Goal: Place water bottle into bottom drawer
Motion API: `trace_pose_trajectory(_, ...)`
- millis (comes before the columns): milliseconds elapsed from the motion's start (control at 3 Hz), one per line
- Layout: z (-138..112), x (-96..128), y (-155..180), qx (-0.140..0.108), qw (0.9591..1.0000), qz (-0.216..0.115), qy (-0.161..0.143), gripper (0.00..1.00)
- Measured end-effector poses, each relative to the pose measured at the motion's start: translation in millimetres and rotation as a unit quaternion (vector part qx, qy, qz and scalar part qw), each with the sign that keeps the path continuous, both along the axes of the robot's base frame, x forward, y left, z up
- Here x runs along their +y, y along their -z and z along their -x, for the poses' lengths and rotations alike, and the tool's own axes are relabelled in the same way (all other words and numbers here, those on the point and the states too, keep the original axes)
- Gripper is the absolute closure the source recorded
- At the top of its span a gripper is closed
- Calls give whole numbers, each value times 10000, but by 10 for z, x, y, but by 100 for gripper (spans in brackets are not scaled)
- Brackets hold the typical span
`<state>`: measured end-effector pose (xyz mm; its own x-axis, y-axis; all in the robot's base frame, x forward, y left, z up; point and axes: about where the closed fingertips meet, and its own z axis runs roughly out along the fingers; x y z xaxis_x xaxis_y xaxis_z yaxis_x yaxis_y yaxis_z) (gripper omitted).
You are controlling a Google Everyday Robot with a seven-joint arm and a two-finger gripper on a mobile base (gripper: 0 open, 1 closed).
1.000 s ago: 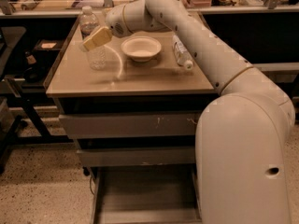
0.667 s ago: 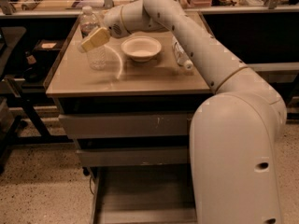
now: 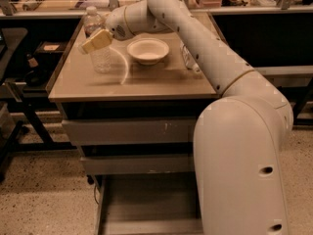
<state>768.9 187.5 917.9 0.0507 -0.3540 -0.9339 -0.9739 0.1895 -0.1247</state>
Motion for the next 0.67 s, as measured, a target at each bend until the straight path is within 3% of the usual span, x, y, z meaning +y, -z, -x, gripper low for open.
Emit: trace_pose_trajectory(667,0,1,0,0,10000,0,-1,62)
